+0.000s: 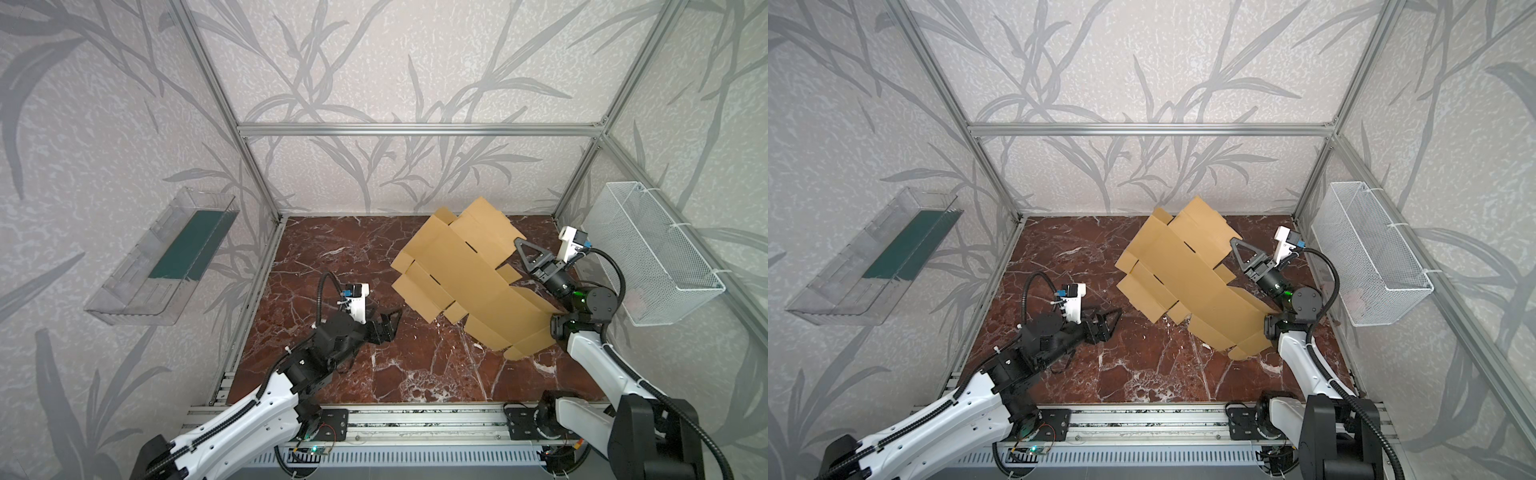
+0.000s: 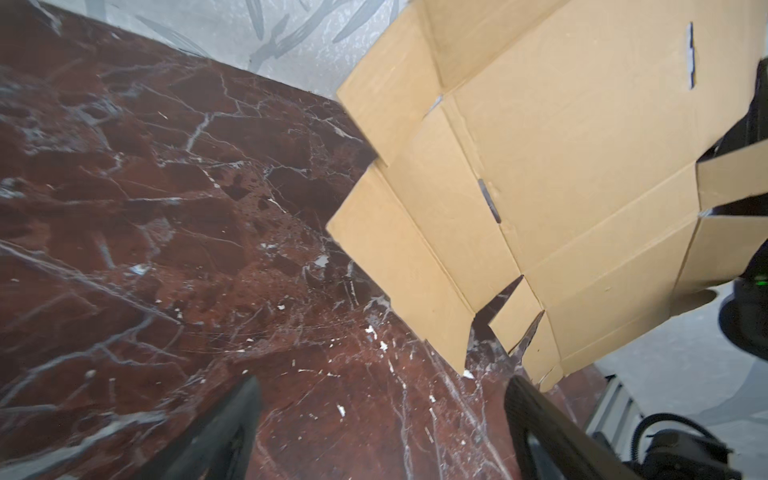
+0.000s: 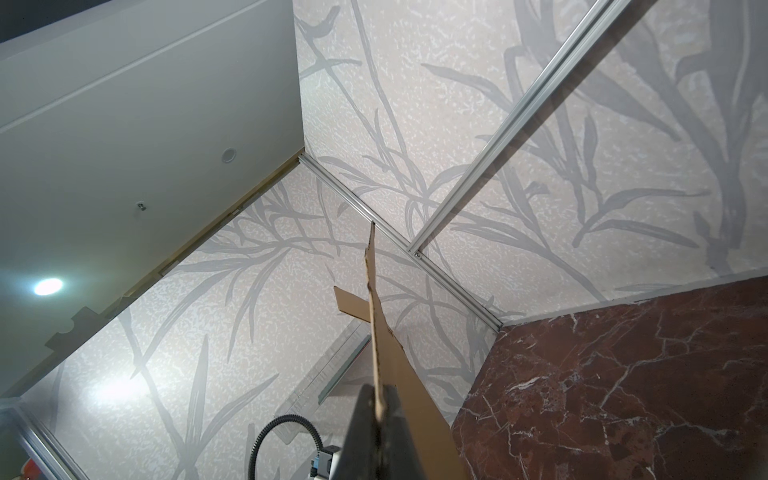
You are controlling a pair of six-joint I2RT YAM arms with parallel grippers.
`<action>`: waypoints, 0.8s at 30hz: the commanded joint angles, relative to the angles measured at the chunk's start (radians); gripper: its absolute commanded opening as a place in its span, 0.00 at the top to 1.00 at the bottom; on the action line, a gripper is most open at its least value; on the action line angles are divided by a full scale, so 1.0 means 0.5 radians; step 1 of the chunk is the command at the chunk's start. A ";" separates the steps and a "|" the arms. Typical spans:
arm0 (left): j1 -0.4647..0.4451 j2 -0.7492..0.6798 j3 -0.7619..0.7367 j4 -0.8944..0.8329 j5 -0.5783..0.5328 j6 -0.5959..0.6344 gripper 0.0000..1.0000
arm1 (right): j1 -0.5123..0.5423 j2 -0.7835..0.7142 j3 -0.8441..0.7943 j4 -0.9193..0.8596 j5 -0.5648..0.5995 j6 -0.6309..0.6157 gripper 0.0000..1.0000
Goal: Fold the paper box
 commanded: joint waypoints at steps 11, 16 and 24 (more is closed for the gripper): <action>0.007 0.516 -0.333 1.651 0.133 -0.669 0.06 | -0.033 -0.044 -0.019 0.229 0.050 0.107 1.00; 0.011 0.745 -0.294 1.904 0.092 -0.737 0.07 | -0.033 -0.063 -0.024 0.229 0.034 0.106 1.00; 0.064 0.878 -0.225 2.061 0.114 -0.736 0.22 | -0.031 -0.078 -0.021 0.230 0.009 0.117 1.00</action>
